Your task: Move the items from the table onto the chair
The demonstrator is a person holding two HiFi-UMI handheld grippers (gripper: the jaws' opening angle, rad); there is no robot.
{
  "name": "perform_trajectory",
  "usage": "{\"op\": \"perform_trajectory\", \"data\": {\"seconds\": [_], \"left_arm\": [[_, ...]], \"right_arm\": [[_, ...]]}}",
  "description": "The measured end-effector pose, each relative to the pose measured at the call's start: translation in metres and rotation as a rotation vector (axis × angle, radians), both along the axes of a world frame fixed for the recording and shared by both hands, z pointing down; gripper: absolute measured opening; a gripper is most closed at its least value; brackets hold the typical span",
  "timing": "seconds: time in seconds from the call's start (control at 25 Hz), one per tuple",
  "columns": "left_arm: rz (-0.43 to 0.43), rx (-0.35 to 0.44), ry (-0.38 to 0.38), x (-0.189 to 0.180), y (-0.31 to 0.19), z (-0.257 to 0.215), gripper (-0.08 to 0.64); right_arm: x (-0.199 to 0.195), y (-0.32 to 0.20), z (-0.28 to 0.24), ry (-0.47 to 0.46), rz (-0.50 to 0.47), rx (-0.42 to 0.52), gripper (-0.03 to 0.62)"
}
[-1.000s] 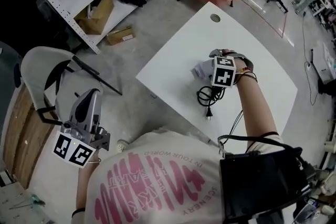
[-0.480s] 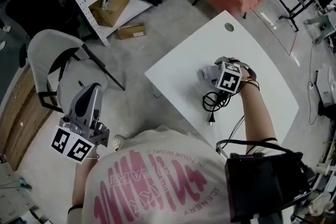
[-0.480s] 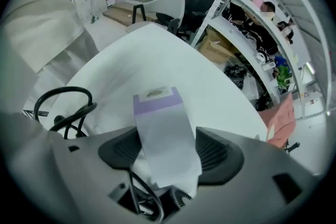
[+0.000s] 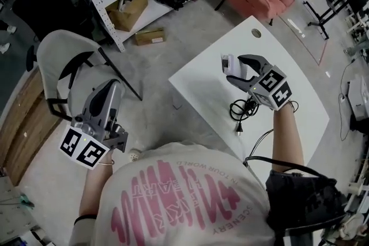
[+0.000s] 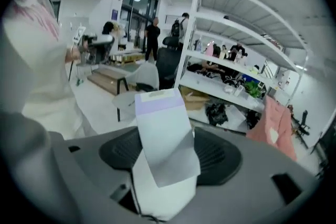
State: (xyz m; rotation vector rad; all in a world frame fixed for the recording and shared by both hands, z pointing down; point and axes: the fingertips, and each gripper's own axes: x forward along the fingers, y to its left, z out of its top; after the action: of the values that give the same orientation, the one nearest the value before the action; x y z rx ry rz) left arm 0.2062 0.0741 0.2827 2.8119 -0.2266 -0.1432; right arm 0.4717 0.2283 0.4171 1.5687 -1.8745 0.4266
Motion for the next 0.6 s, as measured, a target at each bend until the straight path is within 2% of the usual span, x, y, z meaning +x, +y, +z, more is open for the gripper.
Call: {"op": "perform_trajectory", "data": {"seconds": [0.2, 0.32, 0.44, 0.6], "left_arm": [[-0.015, -0.036, 0.058, -0.016, -0.006, -0.020, 0.009], [-0.023, -0.038, 0.059, -0.033, -0.016, -0.024, 0.009], [-0.050, -0.060, 0.053, -0.058, -0.036, -0.021, 0.009], [-0.095, -0.067, 0.046, -0.099, -0.057, -0.017, 0.009]], "right_arm": [[-0.059, -0.020, -0.077, -0.243, 0.035, 0.301, 0.317], [-0.102, -0.043, -0.114, -0.391, 0.014, 0.419, 0.317], [-0.137, -0.071, -0.129, -0.535, 0.002, 0.450, 0.316], [-0.184, -0.100, -0.124, -0.622, -0.019, 0.430, 0.318]]}}
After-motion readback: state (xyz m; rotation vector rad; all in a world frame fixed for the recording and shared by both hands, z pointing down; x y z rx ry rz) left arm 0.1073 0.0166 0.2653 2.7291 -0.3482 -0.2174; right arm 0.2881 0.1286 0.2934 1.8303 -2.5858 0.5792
